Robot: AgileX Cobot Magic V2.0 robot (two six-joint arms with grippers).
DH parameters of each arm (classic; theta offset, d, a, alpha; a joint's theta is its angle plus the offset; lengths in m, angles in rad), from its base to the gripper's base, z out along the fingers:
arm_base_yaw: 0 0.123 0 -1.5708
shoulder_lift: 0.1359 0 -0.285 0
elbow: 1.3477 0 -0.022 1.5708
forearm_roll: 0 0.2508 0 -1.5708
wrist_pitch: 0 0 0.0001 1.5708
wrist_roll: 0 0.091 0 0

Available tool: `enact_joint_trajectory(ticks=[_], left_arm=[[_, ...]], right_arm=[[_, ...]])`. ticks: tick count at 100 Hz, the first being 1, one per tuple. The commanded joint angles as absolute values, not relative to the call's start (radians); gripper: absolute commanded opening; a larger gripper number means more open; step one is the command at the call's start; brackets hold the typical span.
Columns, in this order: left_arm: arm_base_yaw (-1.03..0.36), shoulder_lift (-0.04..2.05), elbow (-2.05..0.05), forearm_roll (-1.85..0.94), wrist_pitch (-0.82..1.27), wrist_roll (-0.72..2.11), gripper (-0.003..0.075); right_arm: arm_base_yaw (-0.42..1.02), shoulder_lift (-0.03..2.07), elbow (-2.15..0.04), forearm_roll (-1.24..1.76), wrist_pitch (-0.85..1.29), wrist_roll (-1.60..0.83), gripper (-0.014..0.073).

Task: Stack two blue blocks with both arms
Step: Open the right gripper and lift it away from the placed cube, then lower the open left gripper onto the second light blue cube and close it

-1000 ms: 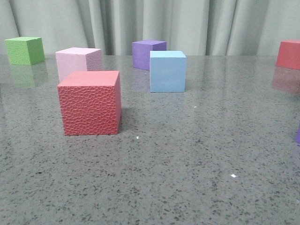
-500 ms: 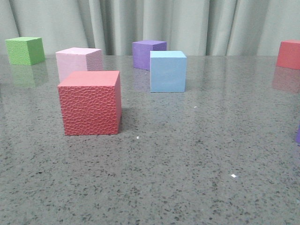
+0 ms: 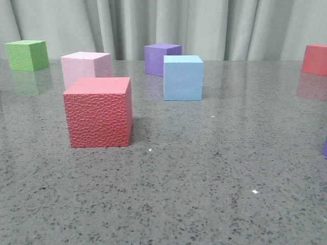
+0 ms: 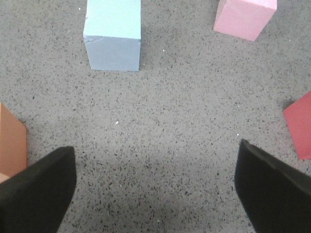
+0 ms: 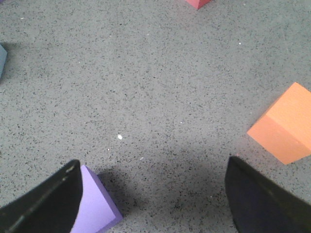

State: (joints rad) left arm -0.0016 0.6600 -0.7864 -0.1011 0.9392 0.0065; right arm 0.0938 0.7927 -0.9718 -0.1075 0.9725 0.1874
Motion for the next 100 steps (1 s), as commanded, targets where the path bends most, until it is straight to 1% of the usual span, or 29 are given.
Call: enact_joint_trajectory(ticks=[1,13,24,73,100], left_arm=[[0.000,0.666,-0.817,-0.116,0.852,0.000,0.0620],[0.000,0.678,-0.839,-0.109,0.846,0.000,0.0620],[0.000,0.733,-0.887,-0.073,0.846,0.005,0.0620],[0.000,1.162,-1.210,-0.031,0.855,0.057,0.0620],[0.000,1.353,-1.323,-0.018,0.856,0.062,0.0620]], right_arm=[[0.088,0.784,-0.995,-0.124,0.917,0.175,0.0598],[0.088,0.784,-0.995,-0.124,0.917,0.175,0.0598],[0.088,0.785,-0.995,-0.124,0.917,0.175,0.0598],[0.088,0.785,-0.995,-0.124,0.909,0.175,0.0598],[0.088,0.785,-0.995,-0.124,0.909,0.175,0.0598]])
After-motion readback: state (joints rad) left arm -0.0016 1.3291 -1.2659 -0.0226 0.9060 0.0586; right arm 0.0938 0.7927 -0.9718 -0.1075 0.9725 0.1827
